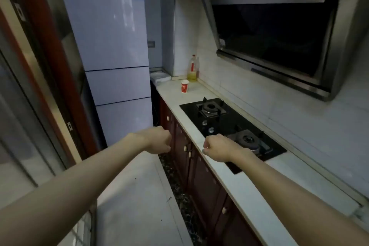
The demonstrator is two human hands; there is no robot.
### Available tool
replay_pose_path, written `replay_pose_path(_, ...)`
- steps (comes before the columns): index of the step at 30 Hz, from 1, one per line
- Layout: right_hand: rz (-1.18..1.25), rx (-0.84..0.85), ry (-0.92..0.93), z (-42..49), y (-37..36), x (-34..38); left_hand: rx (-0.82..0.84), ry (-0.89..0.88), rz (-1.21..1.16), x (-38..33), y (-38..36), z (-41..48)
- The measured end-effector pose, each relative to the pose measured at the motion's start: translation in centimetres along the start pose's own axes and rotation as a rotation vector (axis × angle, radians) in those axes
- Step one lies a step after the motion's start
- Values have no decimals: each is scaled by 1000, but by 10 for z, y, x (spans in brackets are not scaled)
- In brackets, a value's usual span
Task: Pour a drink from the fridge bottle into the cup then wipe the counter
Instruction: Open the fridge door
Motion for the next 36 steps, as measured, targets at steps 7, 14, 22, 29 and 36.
replay_pose_path(7,18,37,18,56,24,35,52,83,-64,76,9,20)
replay_pose_path(14,-9,34,63,119,51,49,35,132,-38,121,33,45)
replay_pose_path(22,-40,83,184,199,104,55,33,229,-55,168,68,83)
replay_pose_path(29,-42,75,320,268,141,62,-41,350,-78,199,108,124)
replay_pose_path(36,-42,115,393,331,135,56,38,406,-69,221,102,164)
Point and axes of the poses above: each hand's wrist, its own z-axis towards the middle knuckle, its own y-axis out of the back of the hand, x = y × z, the point moved 6 cm from there along z, towards the middle knuckle, and after that the axes turned 9 degrees about x, right-handed, at the moved point
